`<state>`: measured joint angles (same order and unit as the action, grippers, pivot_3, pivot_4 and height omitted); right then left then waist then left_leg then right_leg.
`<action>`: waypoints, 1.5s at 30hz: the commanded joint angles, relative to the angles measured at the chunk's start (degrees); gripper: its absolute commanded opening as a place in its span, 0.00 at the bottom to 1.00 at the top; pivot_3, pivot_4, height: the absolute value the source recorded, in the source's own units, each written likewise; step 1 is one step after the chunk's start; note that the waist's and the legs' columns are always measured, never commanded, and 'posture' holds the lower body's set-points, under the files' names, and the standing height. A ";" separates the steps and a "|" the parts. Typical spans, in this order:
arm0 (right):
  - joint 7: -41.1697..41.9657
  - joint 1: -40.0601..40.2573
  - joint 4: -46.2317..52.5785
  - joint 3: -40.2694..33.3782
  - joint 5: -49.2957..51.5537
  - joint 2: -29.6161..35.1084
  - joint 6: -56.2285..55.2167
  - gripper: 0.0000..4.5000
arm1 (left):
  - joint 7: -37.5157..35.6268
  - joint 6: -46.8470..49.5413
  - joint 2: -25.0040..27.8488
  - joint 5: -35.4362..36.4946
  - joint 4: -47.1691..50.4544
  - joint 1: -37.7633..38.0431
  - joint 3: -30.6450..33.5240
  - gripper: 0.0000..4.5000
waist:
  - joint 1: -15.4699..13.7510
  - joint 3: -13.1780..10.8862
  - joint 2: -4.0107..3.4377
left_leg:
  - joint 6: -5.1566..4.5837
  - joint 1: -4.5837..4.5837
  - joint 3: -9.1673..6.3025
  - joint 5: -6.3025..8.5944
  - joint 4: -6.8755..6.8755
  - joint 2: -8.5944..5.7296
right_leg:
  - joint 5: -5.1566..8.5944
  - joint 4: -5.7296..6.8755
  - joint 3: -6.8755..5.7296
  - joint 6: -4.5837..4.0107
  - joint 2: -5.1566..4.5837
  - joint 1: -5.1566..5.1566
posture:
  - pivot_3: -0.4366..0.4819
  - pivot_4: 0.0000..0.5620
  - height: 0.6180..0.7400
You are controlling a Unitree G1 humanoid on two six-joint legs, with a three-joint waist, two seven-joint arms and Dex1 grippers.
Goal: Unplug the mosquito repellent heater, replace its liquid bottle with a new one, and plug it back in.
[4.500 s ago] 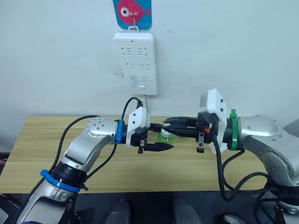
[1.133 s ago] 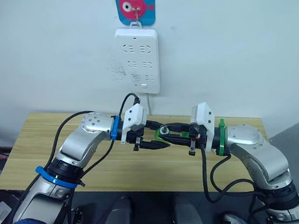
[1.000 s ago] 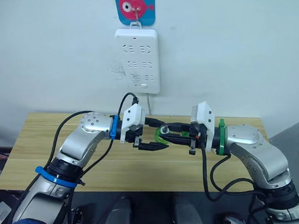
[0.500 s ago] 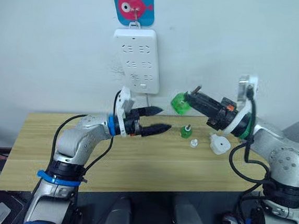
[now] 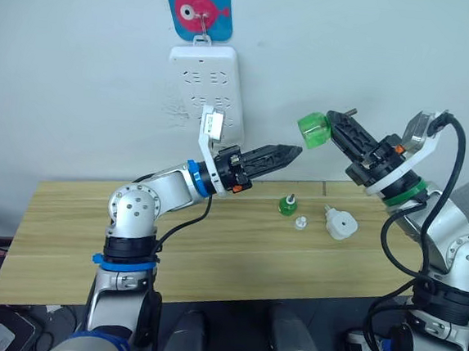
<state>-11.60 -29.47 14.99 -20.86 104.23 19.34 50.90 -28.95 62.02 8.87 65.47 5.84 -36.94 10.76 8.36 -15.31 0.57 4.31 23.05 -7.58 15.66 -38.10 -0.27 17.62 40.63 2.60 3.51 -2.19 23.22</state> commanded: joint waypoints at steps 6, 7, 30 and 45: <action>-4.22 2.11 4.40 3.03 8.70 2.68 -5.62 0.18 | 5.14 -2.08 -4.40 4.39 0.25 -1.58 1.35 0.99 | -0.06 0.00 0.01 | 0.04 0.00 0.03 -0.02 0.00 -0.01 | 0.00 -0.01 0.04 0.00 0.01 0.00 | 0.26 0.36 0.95; -4.25 2.41 4.67 3.29 8.75 2.88 -5.95 0.18 | 6.12 -2.12 -5.05 5.60 -0.02 -1.77 1.90 0.99 | -0.08 0.00 0.01 | 0.04 0.00 0.03 -0.02 0.00 -0.01 | 0.00 -0.01 0.04 0.00 0.01 0.00 | 0.25 0.36 0.95; -3.83 4.60 6.97 6.41 8.77 3.26 -9.13 0.18 | 10.34 -3.60 -8.51 8.80 -2.86 -3.46 0.83 0.99 | -0.15 0.01 0.01 | 0.07 0.02 0.06 -0.04 0.01 -0.01 | 0.00 -0.07 0.06 0.00 0.02 0.00 | 0.25 0.37 0.95; -3.81 4.63 8.04 7.48 8.77 2.56 -9.59 0.18 | 12.09 -3.05 -9.21 11.79 -4.55 -4.17 1.94 0.74 | -0.17 0.00 0.01 | 0.07 0.02 0.06 -0.04 0.02 -0.01 | 0.00 -0.10 0.07 0.00 0.02 0.00 | 0.24 0.37 0.95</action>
<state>-16.23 -25.10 20.19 -13.03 111.59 22.00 41.84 -16.69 59.12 -0.21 75.18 0.71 -40.40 12.23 8.19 -15.30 0.58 4.38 23.07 -7.53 15.61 -38.08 -0.28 17.62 40.54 2.66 3.52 -2.16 23.22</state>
